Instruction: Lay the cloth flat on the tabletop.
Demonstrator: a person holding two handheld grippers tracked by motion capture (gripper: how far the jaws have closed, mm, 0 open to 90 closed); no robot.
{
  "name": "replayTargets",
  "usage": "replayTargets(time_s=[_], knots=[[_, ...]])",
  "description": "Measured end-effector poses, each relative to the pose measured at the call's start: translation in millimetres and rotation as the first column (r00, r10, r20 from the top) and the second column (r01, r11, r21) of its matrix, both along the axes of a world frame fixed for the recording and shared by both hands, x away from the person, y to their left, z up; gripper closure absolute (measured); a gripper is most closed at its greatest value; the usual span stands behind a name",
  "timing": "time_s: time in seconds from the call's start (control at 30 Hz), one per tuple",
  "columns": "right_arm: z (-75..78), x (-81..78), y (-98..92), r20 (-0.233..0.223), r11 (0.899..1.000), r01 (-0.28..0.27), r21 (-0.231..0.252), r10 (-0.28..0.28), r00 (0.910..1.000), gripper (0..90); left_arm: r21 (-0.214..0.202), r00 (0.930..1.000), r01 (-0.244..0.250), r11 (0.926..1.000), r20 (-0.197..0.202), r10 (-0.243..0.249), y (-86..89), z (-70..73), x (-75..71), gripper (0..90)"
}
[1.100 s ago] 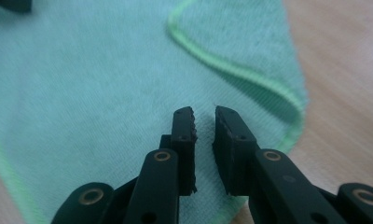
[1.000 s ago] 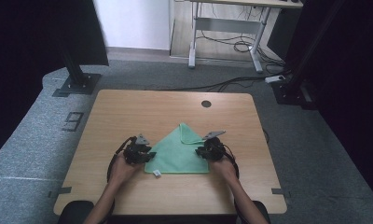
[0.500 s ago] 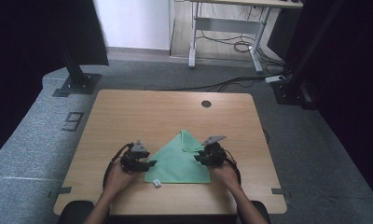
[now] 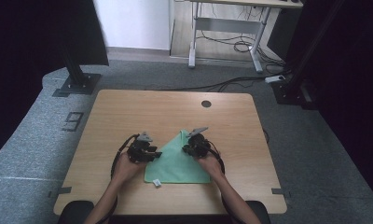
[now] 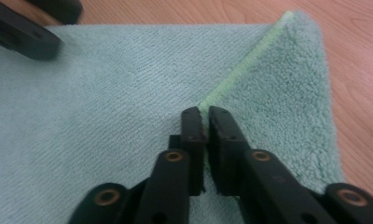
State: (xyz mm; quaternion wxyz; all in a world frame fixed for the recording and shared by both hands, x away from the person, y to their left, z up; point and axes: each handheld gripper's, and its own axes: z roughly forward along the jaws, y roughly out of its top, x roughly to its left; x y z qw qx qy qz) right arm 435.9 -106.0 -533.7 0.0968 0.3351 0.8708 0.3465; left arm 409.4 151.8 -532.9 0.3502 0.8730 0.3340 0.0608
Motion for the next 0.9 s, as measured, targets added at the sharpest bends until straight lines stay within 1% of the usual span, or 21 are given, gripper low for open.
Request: replayTargets(time_s=[0.03, 0.1, 0.17, 0.2, 0.23, 0.27, 0.3, 0.33, 0.37, 0.4, 0.43, 0.47, 0.5, 0.53, 0.57, 0.6, 0.63, 0.7, 0.73, 0.77, 0.9], knots=[[1.7, -0.9, -1.5, 0.003, 1.000, 0.004, -0.004, -0.004, 1.0000, 86.7, 0.011, 1.0000, 0.007, 0.9999, 0.002, -0.007, -2.5, -0.9, -0.6, 72.8], [7.9, -3.0, -5.8, 0.028, 1.000, 0.008, -0.013, -0.007, 0.9996, 87.1, 0.003, 0.9998, 0.018, 0.9998, 0.008, -0.018, -4.5, 3.5, -3.1, 83.2], [19.4, -5.3, -12.5, 0.049, 1.000, 0.016, 0.006, -0.017, 0.9986, 87.2, 0.004, 0.9992, 0.021, 0.9998, 0.033, -0.021, -4.7, 14.4, -6.2, 85.7], [19.4, -5.3, -12.5, 0.049, 1.000, 0.016, 0.006, -0.017, 0.9986, 87.2, 0.004, 0.9992, 0.021, 0.9998, 0.033, -0.021, -4.7, 14.4, -6.2, 85.9], [35.9, -7.9, -20.4, 0.089, 0.999, 0.023, 0.023, -0.025, 0.9957, 87.3, 0.005, 0.9967, 0.019, 0.9998, 0.078, -0.020, -4.9, 33.1, -12.4, 85.9], [45.6, -9.4, -24.9, 0.112, 0.999, 0.027, 0.032, -0.031, 0.9933, 87.2, -0.003, 0.9942, 0.024, 0.9997, 0.105, -0.023, -5.4, 44.8, -17.1, 86.0], [55.8, -10.7, -30.0, 0.134, 0.999, 0.033, 0.041, -0.038, 0.9902, 87.3, -0.003, 0.9942, 0.024, 0.9997, 0.105, -0.023, -5.4, 44.8, -17.1, 85.9], [65.9, -11.6, -35.6, 0.153, 0.998, 0.042, 0.048, -0.049, 0.9870, 87.3, -0.023, 0.9868, 0.046, 0.9987, 0.156, -0.042, -7.4, 69.3, -28.4, 85.7], [75.4, -11.6, -41.7, 0.173, 0.997, 0.053, 0.057, -0.063, 0.9829, 87.3, -0.033, 0.9838, 0.067, 0.9972, 0.169, -0.060, -9.3, 79.5, -33.6, 85.0], [83.8, -11.1, -48.4, 0.184, 0.995, 0.069, 0.066, -0.080, 0.9796, 87.2, -0.044, 0.9836, 0.094, 0.9946, 0.158, -0.086, -13.0, 85.9, -37.4, 82.4], [90.0, -9.1, -55.0, 0.191, 0.993, 0.089, 0.076, -0.102, 0.9762, 87.2, -0.044, 0.9836, 0.094, 0.9946, 0.158, -0.086, -13.0, 85.9, -37.4, 76.0], [93.8, -6.0, -61.8, 0.191, 0.991, 0.109, 0.079, -0.122, 0.9739, 87.1, -0.004, 0.9814, 0.130, 0.9915, 0.143, -0.128, -24.2, 86.3, -43.0, 67.2], [94.9, -2.0, -68.0, 0.182, 0.988, 0.135, 0.075, -0.147, 0.9722, 86.7, 0.033, 0.9789, 0.138, 0.9899, 0.148, -0.141, -29.6, 81.5, -44.9, 62.4], [94.9, -2.0, -68.0, 0.182, 0.988, 0.135, 0.075, -0.147, 0.9722, 86.7, 0.033, 0.9789, 0.138, 0.9899, 0.148, -0.141, -29.6, 81.5, -44.9, 58.4], [87.1, 8.7, -80.1, 0.160, 0.980, 0.196, 0.025, -0.197, 0.9674, 78.2, 0.081, 0.9759, 0.151, 0.9852, 0.147, -0.161, -36.1, 66.9, -44.4, 54.0], [78.6, 14.7, -86.2, 0.125, 0.972, 0.235, 0.005, -0.233, 0.9644, 72.1, 0.081, 0.9759, 0.151, 0.9852, 0.147, -0.161, -36.1, 66.9, -44.4, 50.9], [69.0, 18.7, -92.1, 0.092, 0.965, 0.262, -0.005, -0.260, 0.9611, 67.1, 0.110, 0.9819, 0.120, 0.9867, 0.134, -0.134, -34.2, 53.7, -38.6, 49.5], [52.2, 19.0, -100.6, 0.072, 0.961, 0.277, -0.018, -0.275, 0.9588, 62.3, 0.100, 0.9885, 0.082, 0.9916, 0.119, -0.094, -25.9, 46.6, -30.8, 45.5], [52.2, 19.0, -100.6, 0.072, 0.961, 0.277, -0.018, -0.275, 0.9588, 62.3, 0.100, 0.9885, 0.082, 0.9916, 0.119, -0.094, -25.9, 46.6, -30.8, 44.3], [41.4, 15.2, -105.6, 0.054, 0.960, 0.281, -0.001, -0.280, 0.9584, 59.5, 0.088, 0.9919, 0.034, 0.9955, 0.119, -0.044, -16.1, 44.5, -22.7, 43.1], [36.4, 8.1, -105.3, 0.057, 0.965, 0.260, 0.022, -0.261, 0.9636, 55.6, 0.072, 0.9917, -0.031, 0.9969, 0.127, 0.022, -0.5, 45.0, -10.7, 38.2]])
